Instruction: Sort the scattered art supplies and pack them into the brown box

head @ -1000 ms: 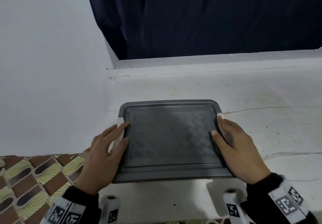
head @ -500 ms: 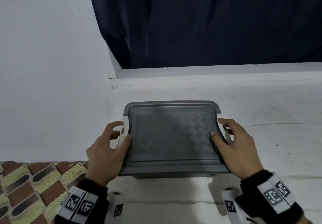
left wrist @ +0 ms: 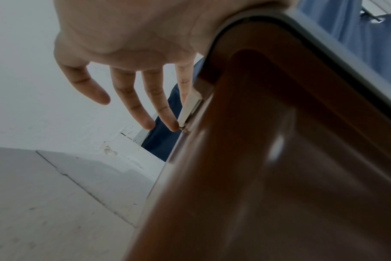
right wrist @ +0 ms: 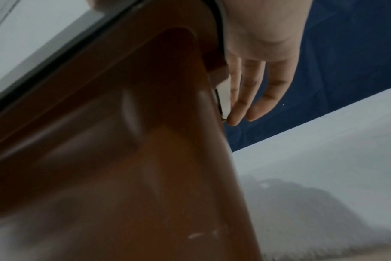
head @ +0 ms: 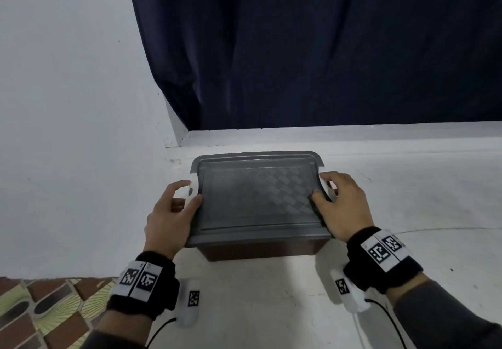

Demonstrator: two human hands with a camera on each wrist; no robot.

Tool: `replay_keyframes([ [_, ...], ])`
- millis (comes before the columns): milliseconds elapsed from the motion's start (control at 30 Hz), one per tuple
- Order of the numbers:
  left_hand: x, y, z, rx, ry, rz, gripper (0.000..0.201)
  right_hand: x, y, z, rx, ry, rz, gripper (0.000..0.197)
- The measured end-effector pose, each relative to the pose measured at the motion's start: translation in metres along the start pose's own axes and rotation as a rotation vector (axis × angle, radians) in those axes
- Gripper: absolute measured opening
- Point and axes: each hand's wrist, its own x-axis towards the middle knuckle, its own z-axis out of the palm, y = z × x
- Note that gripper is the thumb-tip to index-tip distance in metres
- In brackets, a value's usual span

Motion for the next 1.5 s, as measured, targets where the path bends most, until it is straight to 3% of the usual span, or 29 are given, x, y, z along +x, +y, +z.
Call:
replay_keyframes([
  [233, 0.067, 0.001, 0.020, -0.058, 0.018, -0.018, 0.038, 0.065, -0.003, 0.024, 0.022, -0.027, 0.038, 0.039],
  [467, 0.140, -0.001, 0.041, -0.137, -0.002, -0.016, 0.023, 0.132, -0.007, 0.050, 0.060, -0.061, 0.088, 0.034],
  [633, 0.176, 0.000, 0.050, -0.222, -0.027, -0.037, 0.024, 0.152, -0.003, 0.065, 0.108, -0.054, 0.106, 0.029],
  [1133, 0.178, 0.009, 0.047, -0.278, -0.046, -0.034, 0.027, 0.148, -0.004, 0.065, 0.137, -0.009, 0.140, 0.030],
  [1300, 0.181, 0.008, 0.043, -0.085, -0.029, 0.023, 0.031, 0.146, -0.009, 0.061, 0.100, -0.049, 0.195, 0.034],
  [1433, 0.180, 0.012, 0.030, 0.064, -0.149, 0.039, 0.045, 0.142, -0.015, 0.051, 0.077, -0.149, 0.223, 0.048],
  [1500, 0.170, 0.022, 0.018, 0.086, -0.174, 0.086, 0.049, 0.135, -0.018, 0.040, 0.125, -0.130, 0.201, 0.055],
])
